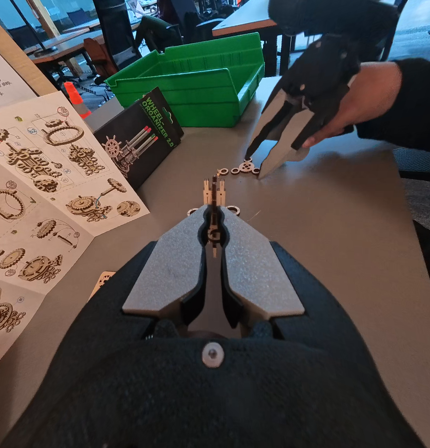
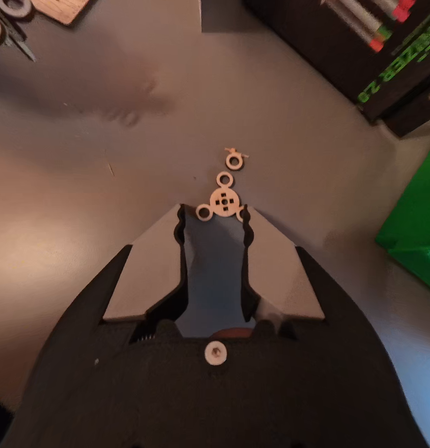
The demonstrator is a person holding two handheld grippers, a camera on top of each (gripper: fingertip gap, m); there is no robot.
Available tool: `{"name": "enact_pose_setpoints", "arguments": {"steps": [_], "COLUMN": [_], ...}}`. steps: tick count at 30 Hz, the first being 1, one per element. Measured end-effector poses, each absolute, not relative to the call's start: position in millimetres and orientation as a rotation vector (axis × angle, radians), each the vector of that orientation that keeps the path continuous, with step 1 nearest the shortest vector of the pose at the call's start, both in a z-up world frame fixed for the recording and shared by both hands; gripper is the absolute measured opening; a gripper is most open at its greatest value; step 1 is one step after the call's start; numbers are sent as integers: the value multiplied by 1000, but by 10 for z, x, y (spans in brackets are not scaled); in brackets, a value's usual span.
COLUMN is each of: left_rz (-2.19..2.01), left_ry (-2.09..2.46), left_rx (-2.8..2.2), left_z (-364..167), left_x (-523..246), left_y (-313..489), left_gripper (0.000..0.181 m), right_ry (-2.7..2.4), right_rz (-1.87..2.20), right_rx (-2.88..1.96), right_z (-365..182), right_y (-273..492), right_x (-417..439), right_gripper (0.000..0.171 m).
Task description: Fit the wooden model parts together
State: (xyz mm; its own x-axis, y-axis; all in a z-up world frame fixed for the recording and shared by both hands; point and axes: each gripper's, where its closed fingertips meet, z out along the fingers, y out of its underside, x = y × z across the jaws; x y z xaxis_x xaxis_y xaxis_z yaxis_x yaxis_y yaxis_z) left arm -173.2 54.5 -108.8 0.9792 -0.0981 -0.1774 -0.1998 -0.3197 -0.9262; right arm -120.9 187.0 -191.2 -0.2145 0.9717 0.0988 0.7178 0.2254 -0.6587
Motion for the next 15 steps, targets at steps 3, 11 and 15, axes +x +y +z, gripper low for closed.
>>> {"name": "enact_pose_setpoints", "arguments": {"steps": [3, 11, 15], "left_rz": [101, 105, 106], "left_ry": [216, 214, 218], "left_rx": [-1899, -1885, -1889], "left_z": [-1089, -1049, -1059], "left_x": [-1729, -1730, -1723], "left_y": [545, 531, 535], "left_gripper": [0, 0, 0], "right_ry": [-1936, -2132, -2153], "right_rz": [598, 875, 905], "right_rx": [-1488, -1467, -1451], "right_z": [-1882, -1923, -1918], "right_y": [1941, 1848, 1861], "right_x": [-1280, -1242, -1239], "right_gripper": [58, 33, 31]}}
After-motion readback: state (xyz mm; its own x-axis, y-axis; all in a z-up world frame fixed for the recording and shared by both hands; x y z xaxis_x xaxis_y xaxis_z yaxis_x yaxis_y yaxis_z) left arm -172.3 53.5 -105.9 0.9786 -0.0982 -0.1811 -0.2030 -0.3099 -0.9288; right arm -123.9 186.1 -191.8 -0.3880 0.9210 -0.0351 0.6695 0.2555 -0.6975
